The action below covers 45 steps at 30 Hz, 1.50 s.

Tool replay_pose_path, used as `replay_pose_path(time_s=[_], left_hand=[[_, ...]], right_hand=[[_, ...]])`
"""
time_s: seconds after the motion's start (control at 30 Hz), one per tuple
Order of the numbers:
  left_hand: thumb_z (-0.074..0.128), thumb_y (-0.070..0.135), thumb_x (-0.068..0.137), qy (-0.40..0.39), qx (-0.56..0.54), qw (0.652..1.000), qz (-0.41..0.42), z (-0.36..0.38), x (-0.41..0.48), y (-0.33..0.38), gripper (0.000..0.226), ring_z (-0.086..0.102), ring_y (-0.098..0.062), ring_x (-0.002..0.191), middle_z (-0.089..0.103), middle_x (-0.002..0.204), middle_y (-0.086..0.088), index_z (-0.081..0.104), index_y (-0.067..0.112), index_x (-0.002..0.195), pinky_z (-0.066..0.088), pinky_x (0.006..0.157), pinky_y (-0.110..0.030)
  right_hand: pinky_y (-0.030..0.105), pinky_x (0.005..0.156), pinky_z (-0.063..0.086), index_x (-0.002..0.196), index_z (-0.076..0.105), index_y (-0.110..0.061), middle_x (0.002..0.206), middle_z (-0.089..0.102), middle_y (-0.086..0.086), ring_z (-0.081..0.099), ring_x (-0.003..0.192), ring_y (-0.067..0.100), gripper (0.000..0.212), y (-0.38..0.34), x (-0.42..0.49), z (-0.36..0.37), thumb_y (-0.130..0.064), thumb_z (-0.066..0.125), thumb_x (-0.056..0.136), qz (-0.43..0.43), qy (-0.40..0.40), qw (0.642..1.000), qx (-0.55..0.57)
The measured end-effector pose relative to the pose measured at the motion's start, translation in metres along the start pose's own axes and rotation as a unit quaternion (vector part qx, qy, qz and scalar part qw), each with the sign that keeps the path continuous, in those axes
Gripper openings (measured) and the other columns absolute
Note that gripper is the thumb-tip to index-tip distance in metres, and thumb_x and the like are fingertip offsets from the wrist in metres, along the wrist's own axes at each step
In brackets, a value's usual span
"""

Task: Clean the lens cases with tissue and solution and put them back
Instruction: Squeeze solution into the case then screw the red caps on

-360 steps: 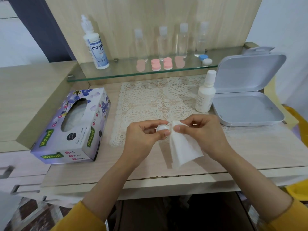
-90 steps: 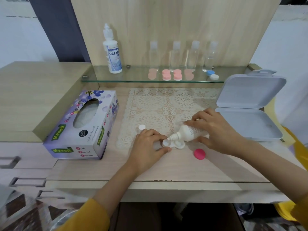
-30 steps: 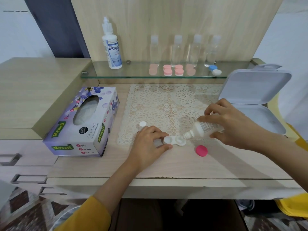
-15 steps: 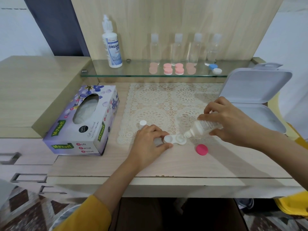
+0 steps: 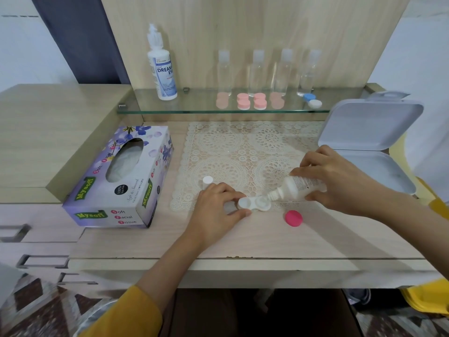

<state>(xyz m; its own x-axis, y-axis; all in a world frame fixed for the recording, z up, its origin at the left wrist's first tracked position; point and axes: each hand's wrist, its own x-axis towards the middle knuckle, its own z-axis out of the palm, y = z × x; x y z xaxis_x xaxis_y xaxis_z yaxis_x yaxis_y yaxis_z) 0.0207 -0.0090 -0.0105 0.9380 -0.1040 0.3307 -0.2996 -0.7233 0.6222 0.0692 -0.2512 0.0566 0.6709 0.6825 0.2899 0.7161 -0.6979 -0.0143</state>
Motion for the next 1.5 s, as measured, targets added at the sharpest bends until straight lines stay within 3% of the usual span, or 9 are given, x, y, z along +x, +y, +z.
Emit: replay_pose_path(time_s=[0.17,0.27,0.5,0.63,0.77,0.97,1.1,1.2,1.5], left_hand=[[0.076,0.034,0.07,0.011,0.001,1.0,0.012,0.001,-0.001,-0.001,0.038,0.044,-0.004,0.088,0.051,0.091,0.013,0.069,0.019,0.105,0.029,0.081,-0.013],[0.072,0.042,0.07,0.074,-0.039,0.996,0.017,0.0,-0.002,0.001,0.048,0.047,-0.003,0.09,0.051,0.098,0.01,0.066,0.016,0.111,0.035,0.082,-0.006],[0.057,0.031,0.08,0.198,-0.013,0.98,0.018,-0.011,-0.002,-0.01,0.034,0.048,-0.008,0.098,0.051,0.107,0.001,0.067,0.011,0.106,0.035,0.089,-0.008],[0.062,0.015,0.081,0.159,0.016,0.986,-0.037,-0.02,0.003,-0.023,0.03,0.048,-0.013,0.105,0.051,0.114,-0.004,0.065,0.011,0.11,0.024,0.093,-0.003],[0.064,0.003,0.081,0.119,0.024,0.991,-0.062,-0.024,0.009,-0.03,0.028,0.057,-0.018,0.091,0.063,0.102,-0.007,0.067,0.012,0.108,0.041,0.084,-0.019],[0.07,0.006,0.077,0.102,-0.061,0.989,-0.091,-0.031,0.025,-0.01,0.022,0.058,-0.005,0.076,0.066,0.094,-0.002,0.068,0.015,0.097,0.042,0.072,-0.003],[0.072,0.01,0.075,0.064,-0.169,0.983,-0.031,-0.037,0.042,0.046,0.024,0.059,0.002,0.073,0.066,0.085,0.011,0.066,0.03,0.088,0.049,0.072,-0.01],[0.073,0.012,0.074,0.031,-0.203,0.978,0.039,-0.04,0.055,0.087,0.024,0.062,0.001,0.076,0.066,0.086,0.016,0.066,0.029,0.089,0.048,0.072,-0.01],[0.076,0.013,0.072,-0.027,-0.107,0.984,0.141,-0.029,0.081,0.113,0.022,0.061,-0.005,0.076,0.068,0.087,0.002,0.071,0.012,0.094,0.05,0.075,-0.017]], right_hand=[[0.023,0.073,0.03,0.111,0.065,-0.016,0.092,0.055,-0.006,0.047,0.088,0.02,0.052,0.001,-0.008,-0.001,-0.017,0.083,0.062,0.113,0.021,0.987,0.11],[0.025,0.075,0.047,0.107,0.061,-0.02,0.093,0.06,-0.002,0.056,0.088,0.018,0.05,-0.005,-0.013,0.0,-0.015,0.083,0.062,0.185,0.085,0.954,0.218],[0.002,0.067,0.042,0.107,0.049,-0.023,0.088,0.058,-0.012,0.059,0.079,-0.002,0.054,-0.019,-0.016,0.021,-0.002,0.078,0.066,0.247,0.188,0.884,0.35],[0.003,0.068,0.045,0.109,0.052,-0.02,0.094,0.06,-0.01,0.058,0.082,-0.011,0.055,-0.026,-0.016,0.033,-0.003,0.079,0.065,0.252,0.198,0.864,0.389],[0.007,0.07,0.048,0.113,0.055,-0.019,0.097,0.06,-0.011,0.059,0.083,-0.007,0.057,-0.032,-0.015,0.036,0.0,0.078,0.065,0.253,0.208,0.843,0.427],[0.021,0.077,0.052,0.119,0.056,-0.033,0.109,0.065,-0.01,0.063,0.098,0.008,0.06,-0.041,-0.021,0.044,0.003,0.07,0.074,0.26,0.219,0.78,0.526],[0.011,0.075,0.048,0.12,0.051,-0.036,0.103,0.064,-0.023,0.059,0.1,-0.001,0.061,-0.048,-0.022,0.041,0.007,0.064,0.079,0.241,0.222,0.781,0.531],[0.017,0.074,0.051,0.112,0.053,-0.036,0.103,0.063,-0.014,0.061,0.096,0.002,0.056,-0.049,-0.022,0.041,0.005,0.068,0.076,0.255,0.234,0.775,0.53],[0.026,0.076,0.054,0.107,0.051,-0.025,0.103,0.064,0.002,0.063,0.093,0.01,0.047,-0.046,-0.023,0.041,0.001,0.071,0.074,0.268,0.227,0.759,0.548]])
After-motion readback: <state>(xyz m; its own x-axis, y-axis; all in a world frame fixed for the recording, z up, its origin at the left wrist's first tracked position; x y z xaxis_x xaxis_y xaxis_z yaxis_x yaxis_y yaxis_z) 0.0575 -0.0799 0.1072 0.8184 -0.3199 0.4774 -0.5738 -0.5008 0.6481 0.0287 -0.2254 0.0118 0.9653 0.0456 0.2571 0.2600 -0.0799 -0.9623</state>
